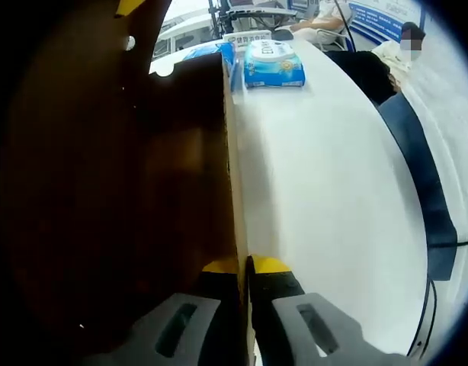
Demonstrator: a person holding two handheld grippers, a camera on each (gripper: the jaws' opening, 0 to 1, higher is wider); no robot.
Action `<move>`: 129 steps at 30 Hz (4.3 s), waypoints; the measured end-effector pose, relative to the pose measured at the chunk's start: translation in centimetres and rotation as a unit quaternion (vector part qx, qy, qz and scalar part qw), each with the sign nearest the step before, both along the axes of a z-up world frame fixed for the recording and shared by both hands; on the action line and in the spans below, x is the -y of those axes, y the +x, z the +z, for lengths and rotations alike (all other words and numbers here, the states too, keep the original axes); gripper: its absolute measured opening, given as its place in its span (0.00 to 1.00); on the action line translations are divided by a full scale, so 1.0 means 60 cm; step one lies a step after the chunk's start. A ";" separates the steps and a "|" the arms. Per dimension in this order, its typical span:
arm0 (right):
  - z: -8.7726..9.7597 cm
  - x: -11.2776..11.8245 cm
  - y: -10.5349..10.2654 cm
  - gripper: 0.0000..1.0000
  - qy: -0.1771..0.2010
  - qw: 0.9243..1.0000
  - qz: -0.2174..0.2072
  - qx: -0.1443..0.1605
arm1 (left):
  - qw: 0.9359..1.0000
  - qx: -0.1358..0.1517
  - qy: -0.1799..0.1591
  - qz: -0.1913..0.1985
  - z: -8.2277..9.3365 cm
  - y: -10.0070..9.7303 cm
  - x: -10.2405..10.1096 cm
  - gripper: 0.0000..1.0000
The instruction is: Operate the shoe box by opening the lid, removing the specified soft item, and placing it in the target area until the item is outside and the box remains undamaged.
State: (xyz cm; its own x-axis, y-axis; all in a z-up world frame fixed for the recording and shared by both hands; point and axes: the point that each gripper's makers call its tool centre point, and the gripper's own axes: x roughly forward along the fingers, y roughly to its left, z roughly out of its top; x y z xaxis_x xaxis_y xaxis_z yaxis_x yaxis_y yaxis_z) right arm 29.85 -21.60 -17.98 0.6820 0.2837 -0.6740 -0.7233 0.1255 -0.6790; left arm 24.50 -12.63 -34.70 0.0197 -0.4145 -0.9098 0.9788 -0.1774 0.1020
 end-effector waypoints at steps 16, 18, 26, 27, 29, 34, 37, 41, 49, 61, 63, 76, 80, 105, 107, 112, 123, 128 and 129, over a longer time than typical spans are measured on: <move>0.000 -0.002 0.002 0.29 0.002 1.000 -0.004 0.004 | 1.000 -0.008 0.008 0.006 -0.005 -0.001 -0.011 0.07; -0.001 -0.002 0.003 0.29 0.003 1.000 -0.005 0.004 | 1.000 -0.021 0.012 0.012 -0.008 -0.008 -0.016 0.16; -0.011 -0.009 0.001 0.29 0.005 1.000 -0.007 0.001 | 0.999 -0.019 -0.009 0.031 0.014 -0.003 -0.019 0.39; -0.011 -0.009 0.001 0.29 0.006 1.000 -0.008 0.001 | 0.999 -0.015 -0.010 0.031 0.015 -0.001 -0.018 0.44; -0.011 -0.011 0.001 0.29 0.008 1.000 -0.008 0.002 | 1.000 -0.003 -0.008 0.029 0.015 0.003 -0.018 0.51; -0.013 -0.013 0.001 0.29 0.008 1.000 -0.008 0.003 | 0.999 0.006 -0.021 0.036 0.032 0.003 -0.011 0.53; -0.013 -0.014 0.001 0.29 0.013 1.000 -0.010 0.001 | 0.998 0.012 -0.039 0.051 0.046 0.000 -0.004 0.54; -0.015 -0.015 0.001 0.29 0.016 1.000 -0.012 0.005 | 0.996 0.028 -0.055 0.062 0.065 -0.010 0.005 0.55; -0.027 -0.015 -0.007 0.30 0.018 1.000 -0.016 0.006 | 0.986 0.035 -0.106 0.123 0.110 -0.038 0.007 0.58; -0.031 -0.013 -0.012 0.30 0.020 1.000 -0.022 0.011 | 0.969 0.052 -0.140 0.197 0.157 -0.093 -0.043 0.81; -0.031 -0.013 -0.014 0.30 0.021 0.999 -0.023 0.011 | 0.965 0.062 -0.140 0.214 0.164 -0.099 -0.057 0.84; -0.035 -0.014 -0.018 0.30 0.016 0.999 -0.026 0.019 | 0.951 0.191 -0.136 0.202 0.230 -0.083 -0.095 0.82; -0.034 -0.016 -0.016 0.30 0.019 0.999 -0.030 0.019 | 0.947 0.208 -0.146 0.196 0.250 -0.060 -0.086 0.82; -0.033 -0.018 -0.019 0.30 0.025 0.999 -0.032 0.019 | 0.948 0.274 -0.113 0.118 0.249 0.079 -0.061 0.61; -0.034 -0.018 -0.020 0.30 0.026 0.999 -0.032 0.018 | 0.947 0.284 -0.104 0.105 0.245 0.082 -0.058 0.59; -0.035 -0.018 -0.020 0.30 0.028 0.999 -0.037 0.016 | 0.944 0.304 -0.095 0.081 0.240 0.087 -0.047 0.48; -0.035 -0.019 -0.018 0.31 0.036 0.998 -0.044 0.016 | 0.939 0.330 -0.089 0.043 0.243 0.087 -0.034 0.31; -0.037 -0.019 -0.021 0.32 0.036 0.998 -0.043 0.014 | 0.941 0.324 -0.088 0.041 0.241 0.084 -0.036 0.30; -0.038 -0.017 -0.026 0.33 0.035 0.999 -0.039 0.009 | 0.941 0.324 -0.088 0.040 0.242 0.083 -0.036 0.30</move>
State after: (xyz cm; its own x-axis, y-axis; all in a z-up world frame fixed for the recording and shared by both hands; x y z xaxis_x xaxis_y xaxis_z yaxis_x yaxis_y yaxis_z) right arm 28.32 -20.56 -20.25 0.7157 0.2752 -0.6419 -0.6972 0.2291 -0.6793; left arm 29.51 -10.50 -20.17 0.5846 -0.5306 -0.6138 0.7106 -0.0303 0.7030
